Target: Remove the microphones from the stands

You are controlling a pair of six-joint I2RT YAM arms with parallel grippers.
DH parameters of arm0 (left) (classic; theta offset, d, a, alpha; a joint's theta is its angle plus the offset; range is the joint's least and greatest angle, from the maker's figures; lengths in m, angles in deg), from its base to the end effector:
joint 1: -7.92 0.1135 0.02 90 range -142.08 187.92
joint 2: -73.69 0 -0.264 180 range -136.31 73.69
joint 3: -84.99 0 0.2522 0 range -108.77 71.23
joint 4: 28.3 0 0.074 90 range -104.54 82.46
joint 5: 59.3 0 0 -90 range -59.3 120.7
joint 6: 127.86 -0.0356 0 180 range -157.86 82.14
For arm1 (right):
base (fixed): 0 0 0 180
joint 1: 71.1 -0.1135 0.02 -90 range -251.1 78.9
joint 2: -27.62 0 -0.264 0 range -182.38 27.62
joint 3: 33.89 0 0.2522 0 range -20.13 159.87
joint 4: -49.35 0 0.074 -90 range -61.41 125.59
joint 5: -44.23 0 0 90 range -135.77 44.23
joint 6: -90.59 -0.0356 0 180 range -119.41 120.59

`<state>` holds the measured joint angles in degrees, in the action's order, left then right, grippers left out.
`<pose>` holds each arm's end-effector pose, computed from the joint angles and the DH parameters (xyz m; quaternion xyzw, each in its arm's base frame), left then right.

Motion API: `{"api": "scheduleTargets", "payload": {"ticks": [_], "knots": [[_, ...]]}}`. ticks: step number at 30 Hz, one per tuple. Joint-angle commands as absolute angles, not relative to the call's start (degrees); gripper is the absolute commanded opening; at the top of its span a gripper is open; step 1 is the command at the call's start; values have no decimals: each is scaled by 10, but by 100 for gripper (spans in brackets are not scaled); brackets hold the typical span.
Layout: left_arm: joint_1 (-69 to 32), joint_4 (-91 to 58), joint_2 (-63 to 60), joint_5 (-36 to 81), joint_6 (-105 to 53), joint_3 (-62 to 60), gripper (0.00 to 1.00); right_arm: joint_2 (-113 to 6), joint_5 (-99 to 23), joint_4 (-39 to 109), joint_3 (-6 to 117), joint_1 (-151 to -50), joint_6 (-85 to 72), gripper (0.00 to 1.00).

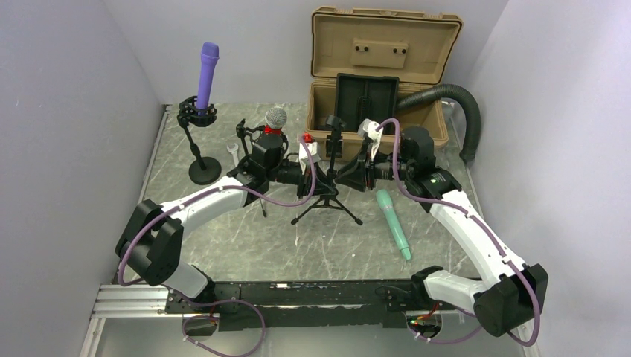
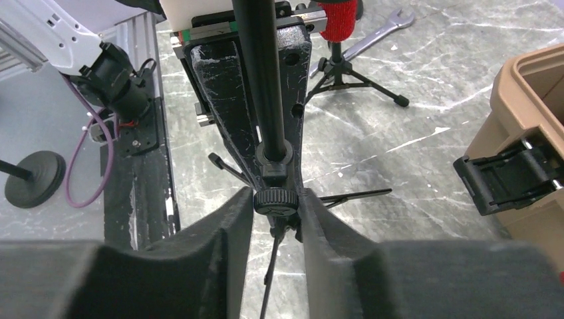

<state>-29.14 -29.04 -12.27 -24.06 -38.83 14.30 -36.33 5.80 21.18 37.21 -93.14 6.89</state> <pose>0.2508 -0.2258 0.2867 0.4949 0.5722 -0.5142 0.4041 0.2157 0.1174 0.3476 -0.4205 0.6593 0.4250 0.4560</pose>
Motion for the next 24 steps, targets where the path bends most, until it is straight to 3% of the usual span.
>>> {"api": "scheduleTargets", "payload": {"ticks": [1,3,4,5,12,22,24], "knots": [[-291,-334,-90,-268,-382,134,0,-357,70,240,374,-926,83,29],[-292,-335,-91,-272,-383,134,0,-355,65,239,375,-927,88,13],[-291,-336,-93,-276,-382,133,0,-355,58,235,377,-927,99,1],[-291,-337,-93,-282,-364,133,0,-353,46,228,378,-928,111,0],[-292,-369,-104,-357,-311,127,0,-334,-96,195,387,-945,276,0],[-292,-286,-96,-394,-334,80,0,-340,-335,172,400,-1045,484,0],[-292,-266,-95,-388,-347,74,0,-335,-367,181,390,-1060,498,14]]}}
